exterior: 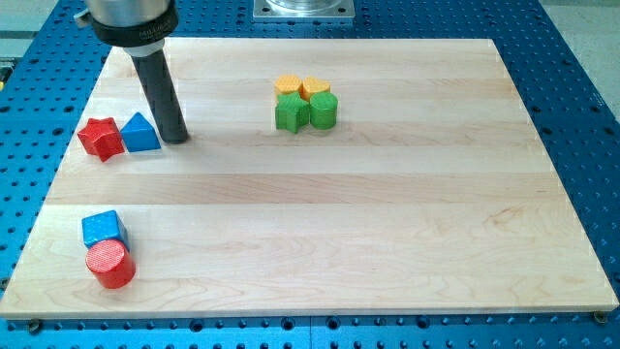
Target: Adjust the traingle at the center left beside the red star
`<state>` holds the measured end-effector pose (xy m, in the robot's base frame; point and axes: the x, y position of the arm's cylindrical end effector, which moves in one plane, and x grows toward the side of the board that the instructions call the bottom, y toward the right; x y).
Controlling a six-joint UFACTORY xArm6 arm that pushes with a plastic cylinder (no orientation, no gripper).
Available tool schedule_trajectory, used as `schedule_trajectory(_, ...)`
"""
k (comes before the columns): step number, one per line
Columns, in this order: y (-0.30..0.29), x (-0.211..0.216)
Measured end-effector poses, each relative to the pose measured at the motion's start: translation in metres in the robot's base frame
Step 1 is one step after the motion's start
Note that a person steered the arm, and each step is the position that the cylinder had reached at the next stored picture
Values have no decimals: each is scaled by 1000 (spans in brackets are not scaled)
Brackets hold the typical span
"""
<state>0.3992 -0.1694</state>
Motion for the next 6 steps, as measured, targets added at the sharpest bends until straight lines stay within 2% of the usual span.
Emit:
schedule_trajectory(1, 4, -3)
schedule_trajectory(2, 1, -46)
schedule_trajectory(3, -31, -39)
schedule_trajectory(5, -50, -22)
schedule_trajectory(6, -15, -24)
